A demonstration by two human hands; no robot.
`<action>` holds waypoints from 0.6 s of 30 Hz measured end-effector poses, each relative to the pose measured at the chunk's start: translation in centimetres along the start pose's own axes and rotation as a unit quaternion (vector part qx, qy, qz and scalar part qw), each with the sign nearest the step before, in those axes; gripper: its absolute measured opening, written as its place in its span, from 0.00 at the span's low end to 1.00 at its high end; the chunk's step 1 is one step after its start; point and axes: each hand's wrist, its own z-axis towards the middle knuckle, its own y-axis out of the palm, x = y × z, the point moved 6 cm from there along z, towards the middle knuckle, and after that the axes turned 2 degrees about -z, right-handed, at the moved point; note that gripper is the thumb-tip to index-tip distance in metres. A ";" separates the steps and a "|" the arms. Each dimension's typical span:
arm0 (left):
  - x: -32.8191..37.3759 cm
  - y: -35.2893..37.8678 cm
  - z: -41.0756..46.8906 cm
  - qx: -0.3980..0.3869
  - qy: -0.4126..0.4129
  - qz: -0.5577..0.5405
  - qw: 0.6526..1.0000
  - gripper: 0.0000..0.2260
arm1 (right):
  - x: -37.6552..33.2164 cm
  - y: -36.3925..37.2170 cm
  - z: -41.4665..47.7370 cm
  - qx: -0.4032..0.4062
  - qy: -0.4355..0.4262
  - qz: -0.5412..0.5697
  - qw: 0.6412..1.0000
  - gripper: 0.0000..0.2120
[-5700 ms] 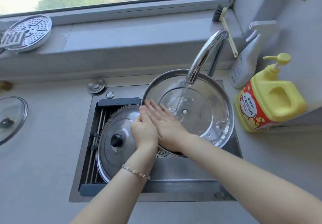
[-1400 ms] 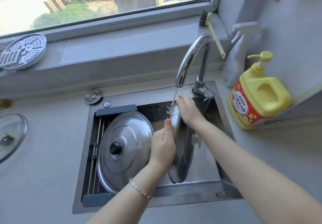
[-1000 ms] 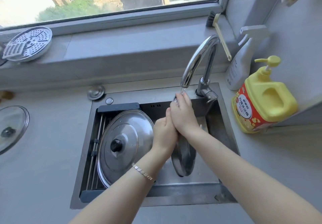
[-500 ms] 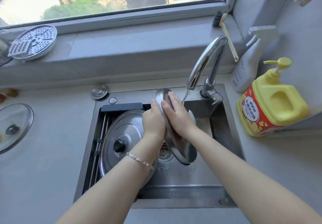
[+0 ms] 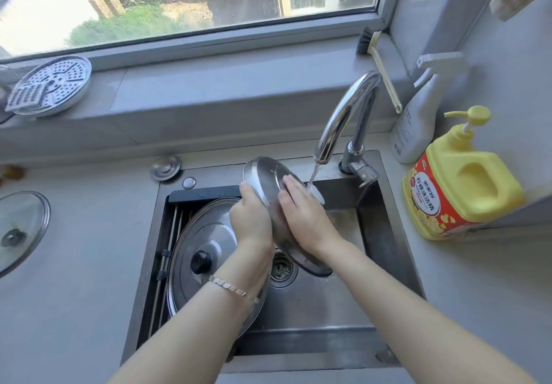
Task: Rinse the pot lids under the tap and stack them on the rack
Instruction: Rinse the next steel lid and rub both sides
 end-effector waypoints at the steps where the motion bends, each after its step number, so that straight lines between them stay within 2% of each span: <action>1: 0.0 0.1 -0.6 -0.002 0.001 0.005 1.000 0.22 | -0.2 -0.5 0.7 0.003 0.016 0.016 1.000 0.26; 3: 0.4 0.1 -1.1 0.004 0.003 -0.003 1.000 0.20 | -1.4 -0.9 1.1 0.026 0.000 -0.012 1.000 0.25; 5: 0.9 -0.4 -0.3 0.038 -0.021 -0.030 0.999 0.19 | -3.1 -0.3 -0.5 0.034 -0.083 -0.061 0.994 0.24; 7: 0.9 -1.3 1.2 0.084 -0.073 -0.071 0.991 0.17 | -3.8 1.0 -3.1 0.021 -0.181 -0.112 0.977 0.27; 8: 1.0 -1.8 1.6 0.098 -0.090 -0.091 0.987 0.17 | -3.3 1.1 -4.0 0.018 -0.200 -0.120 0.972 0.30; 9: 0.9 -2.2 1.8 0.106 -0.095 -0.102 0.984 0.17 | -2.2 0.8 -4.1 0.018 -0.188 -0.119 0.975 0.35; 12: 0.8 -2.9 1.1 0.116 -0.089 -0.110 0.983 0.17 | 2.0 -0.9 -3.0 -0.021 -0.042 -0.100 0.994 0.57; 14: 0.6 -3.3 0.7 0.131 -0.092 -0.116 0.980 0.16 | 2.5 -1.2 -3.0 -0.027 -0.013 -0.098 0.995 0.62; 16: 0.6 -3.4 0.6 0.138 -0.097 -0.119 0.978 0.16 | 2.0 -0.7 -3.8 -0.018 -0.026 -0.122 0.992 0.60; 18: 0.7 -3.4 0.3 0.151 -0.086 -0.106 0.979 0.17 | 0.6 0.2 -5.0 -0.008 -0.100 -0.144 0.985 0.48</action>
